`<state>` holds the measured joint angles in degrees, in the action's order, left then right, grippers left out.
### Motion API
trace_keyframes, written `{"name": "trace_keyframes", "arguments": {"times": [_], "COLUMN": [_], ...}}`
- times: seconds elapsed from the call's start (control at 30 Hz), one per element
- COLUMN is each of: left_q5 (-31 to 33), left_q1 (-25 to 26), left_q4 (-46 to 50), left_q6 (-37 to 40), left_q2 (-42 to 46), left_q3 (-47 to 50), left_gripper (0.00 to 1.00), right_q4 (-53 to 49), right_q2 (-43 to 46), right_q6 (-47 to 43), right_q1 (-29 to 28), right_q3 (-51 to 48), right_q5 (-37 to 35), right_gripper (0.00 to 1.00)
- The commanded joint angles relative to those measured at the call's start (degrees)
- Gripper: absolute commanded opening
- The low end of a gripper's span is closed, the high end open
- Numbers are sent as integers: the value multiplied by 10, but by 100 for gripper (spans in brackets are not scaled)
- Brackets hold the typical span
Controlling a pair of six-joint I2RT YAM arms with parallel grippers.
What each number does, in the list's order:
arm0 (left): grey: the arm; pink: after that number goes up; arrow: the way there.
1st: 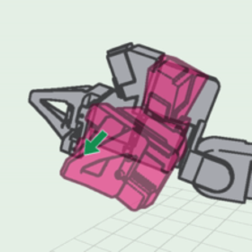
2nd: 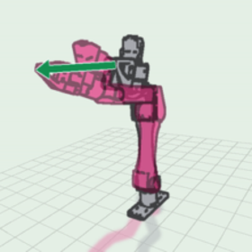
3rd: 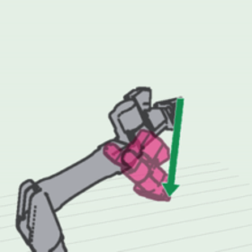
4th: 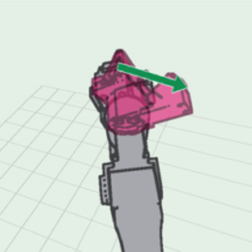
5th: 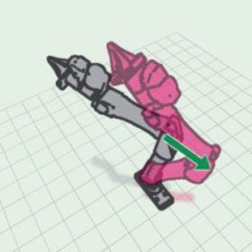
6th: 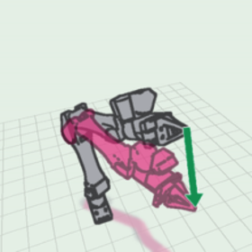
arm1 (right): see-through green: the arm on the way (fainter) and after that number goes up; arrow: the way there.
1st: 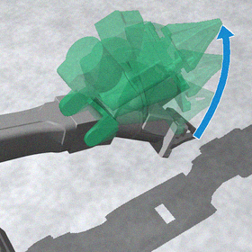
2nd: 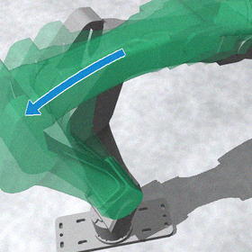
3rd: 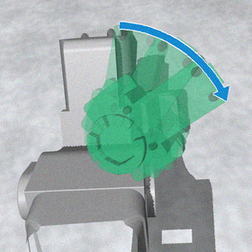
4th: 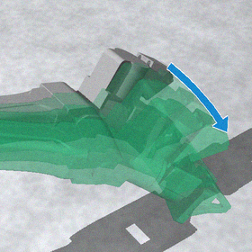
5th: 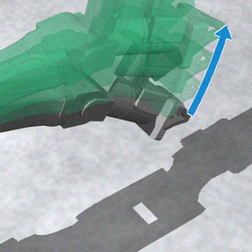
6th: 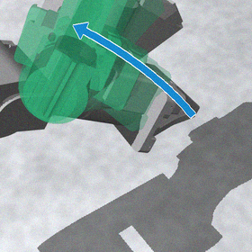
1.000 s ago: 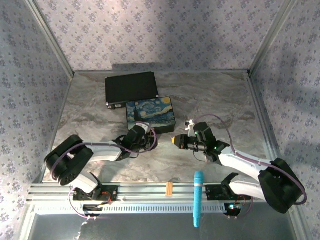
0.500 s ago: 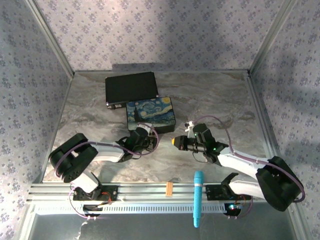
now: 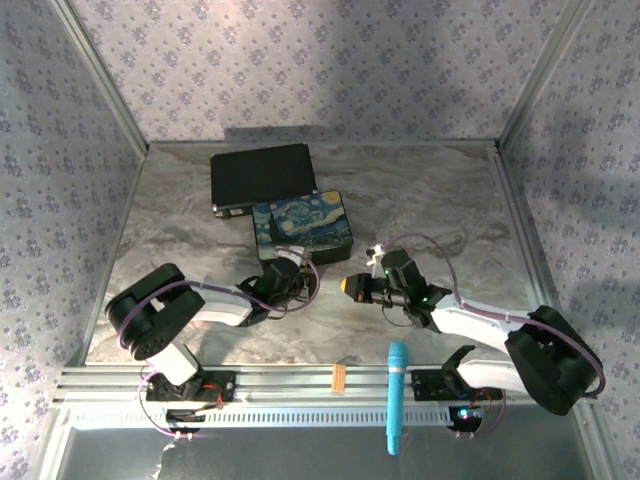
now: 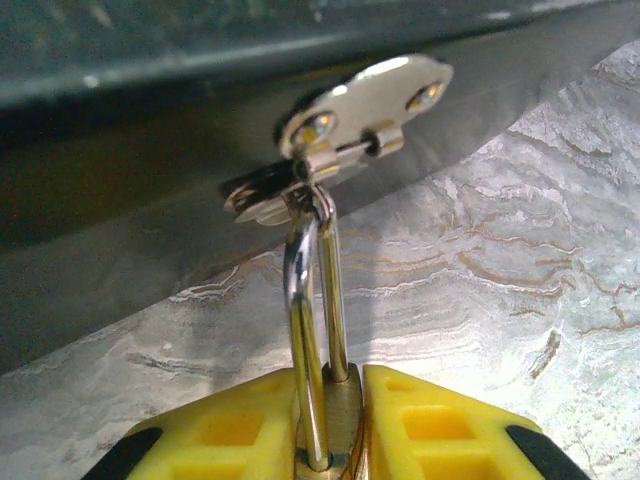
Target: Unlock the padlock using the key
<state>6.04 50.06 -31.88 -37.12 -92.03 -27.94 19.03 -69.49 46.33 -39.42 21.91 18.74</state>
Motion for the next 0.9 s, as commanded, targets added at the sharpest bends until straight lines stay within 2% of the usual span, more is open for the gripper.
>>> {"name": "trace_keyframes", "arguments": {"times": [0.0, 0.17, 0.3, 0.43, 0.57, 0.63, 0.7, 0.87], "left_q5": [19, 31, 30, 22, 43, 55, 62, 55], "left_q1": [3, 2, 1, 1, 1, 1, 1, 1], "left_q4": [16, 34, 43, 29, 7, -14, -14, -24], "left_q6": [-25, -82, -137, -175, -224, -242, -253, -277], "left_q2": [10, 52, 76, 85, 94, 101, 109, 109], "left_q3": [8, 17, 17, 23, 48, 63, 63, 63], "left_gripper": [19, 9, 7, 5, 8, 9, 8, 4], "right_q4": [15, 71, 155, 175, 216, 288, 403, 525], "right_q2": [-11, -45, -93, -137, -184, -217, -267, -359], "right_q6": [20, 94, 174, 198, 211, 243, 299, 350], "right_q1": [-5, -7, -25, -56, -84, -83, -77, -76], "right_q3": [-8, -21, -28, -5, 14, 5, -12, -8], "right_q5": [-14, -3, 8, 1, -1, 14, 33, 54], "right_gripper": [0, 0, 0, 0, 0, 0, 0, 0]}}
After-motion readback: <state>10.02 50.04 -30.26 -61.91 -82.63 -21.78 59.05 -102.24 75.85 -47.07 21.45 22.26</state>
